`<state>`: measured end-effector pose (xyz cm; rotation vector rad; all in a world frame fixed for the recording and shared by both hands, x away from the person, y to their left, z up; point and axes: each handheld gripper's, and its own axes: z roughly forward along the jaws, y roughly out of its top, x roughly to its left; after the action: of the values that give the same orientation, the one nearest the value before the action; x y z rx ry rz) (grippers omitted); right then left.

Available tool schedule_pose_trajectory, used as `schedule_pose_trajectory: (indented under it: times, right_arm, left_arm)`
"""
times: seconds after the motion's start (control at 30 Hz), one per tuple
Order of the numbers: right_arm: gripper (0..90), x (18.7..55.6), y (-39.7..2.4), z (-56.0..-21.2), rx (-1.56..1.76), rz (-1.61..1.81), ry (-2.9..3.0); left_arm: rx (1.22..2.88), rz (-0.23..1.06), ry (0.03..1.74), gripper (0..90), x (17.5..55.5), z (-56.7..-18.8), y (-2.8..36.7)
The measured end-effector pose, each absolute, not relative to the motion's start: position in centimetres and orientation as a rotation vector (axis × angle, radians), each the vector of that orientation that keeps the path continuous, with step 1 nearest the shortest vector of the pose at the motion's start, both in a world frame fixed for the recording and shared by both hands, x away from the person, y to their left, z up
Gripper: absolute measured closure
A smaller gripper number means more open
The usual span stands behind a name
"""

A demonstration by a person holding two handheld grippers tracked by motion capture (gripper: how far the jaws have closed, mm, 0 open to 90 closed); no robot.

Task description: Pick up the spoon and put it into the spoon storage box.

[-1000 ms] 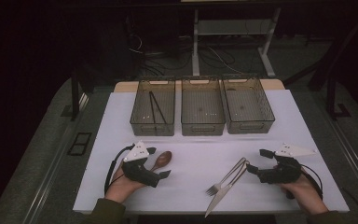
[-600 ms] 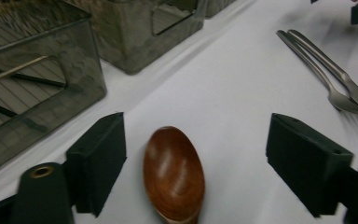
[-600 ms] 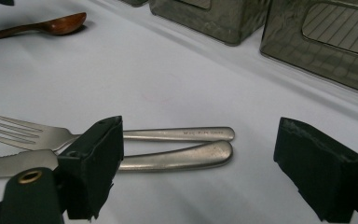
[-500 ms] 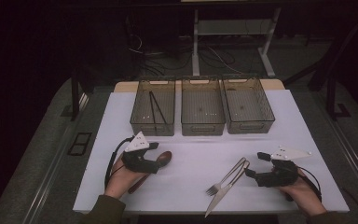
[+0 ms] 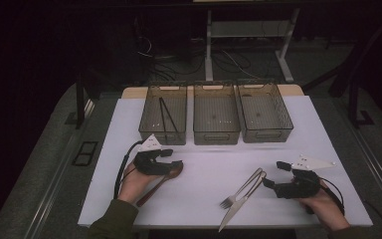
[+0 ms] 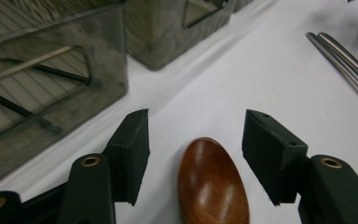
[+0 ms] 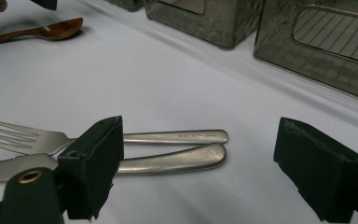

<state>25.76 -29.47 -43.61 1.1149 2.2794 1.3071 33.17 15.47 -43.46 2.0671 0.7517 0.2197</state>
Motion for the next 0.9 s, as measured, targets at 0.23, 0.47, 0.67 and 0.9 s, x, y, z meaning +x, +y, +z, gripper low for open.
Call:
schedule_pose_trajectory:
  times: [0.23,0.47,0.67,0.9]
  right_arm:
    - [15.0,25.8,-29.4,-43.6,1.111,1.309,2.28]
    - [15.0,25.8,-29.3,-43.6,1.096,1.297,2.289]
    - [15.0,25.9,-29.2,-43.6,1.093,1.294,2.294]
    - [15.0,25.9,-29.2,-43.6,1.089,1.286,2.293]
  left_arm:
    - [2.124,0.198,0.762,44.3,33.0,-44.3,15.2]
    - [2.15,0.185,0.776,45.9,32.9,-44.6,15.1]
    - [2.16,0.174,0.768,46.3,32.7,-44.7,15.2]
    - [2.183,0.165,0.767,46.3,32.7,-44.8,15.2]
